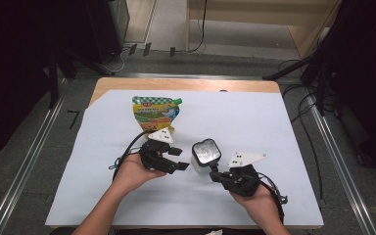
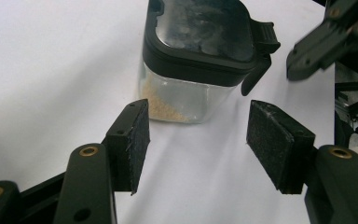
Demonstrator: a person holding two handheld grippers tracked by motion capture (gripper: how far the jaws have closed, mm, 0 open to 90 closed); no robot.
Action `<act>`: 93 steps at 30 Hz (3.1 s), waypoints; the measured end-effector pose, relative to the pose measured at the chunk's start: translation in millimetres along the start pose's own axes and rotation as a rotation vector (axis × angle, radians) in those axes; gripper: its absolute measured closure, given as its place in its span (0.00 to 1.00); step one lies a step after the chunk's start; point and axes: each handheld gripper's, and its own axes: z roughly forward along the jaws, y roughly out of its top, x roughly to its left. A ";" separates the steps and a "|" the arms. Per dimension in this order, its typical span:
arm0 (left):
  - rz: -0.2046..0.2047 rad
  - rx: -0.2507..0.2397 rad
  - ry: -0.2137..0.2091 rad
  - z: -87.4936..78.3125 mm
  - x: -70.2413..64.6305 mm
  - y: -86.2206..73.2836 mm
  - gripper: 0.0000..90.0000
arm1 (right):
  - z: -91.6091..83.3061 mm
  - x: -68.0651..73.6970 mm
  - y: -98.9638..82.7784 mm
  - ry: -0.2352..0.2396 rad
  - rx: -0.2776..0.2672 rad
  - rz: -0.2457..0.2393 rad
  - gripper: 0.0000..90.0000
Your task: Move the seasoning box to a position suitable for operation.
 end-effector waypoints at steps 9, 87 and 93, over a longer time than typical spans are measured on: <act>-0.006 -0.012 0.007 -1.5 1.3 -0.4 0.45 | 22.1 0.3 -2.9 -0.001 0.033 -0.008 1.00; 0.042 -0.037 0.003 28.0 -11.3 21.9 0.28 | -27.2 -89.1 -9.3 -0.145 -0.003 0.157 1.00; 0.061 -0.020 -0.001 38.9 -14.4 30.2 0.17 | -35.2 -94.6 -8.1 -0.180 -0.030 0.179 1.00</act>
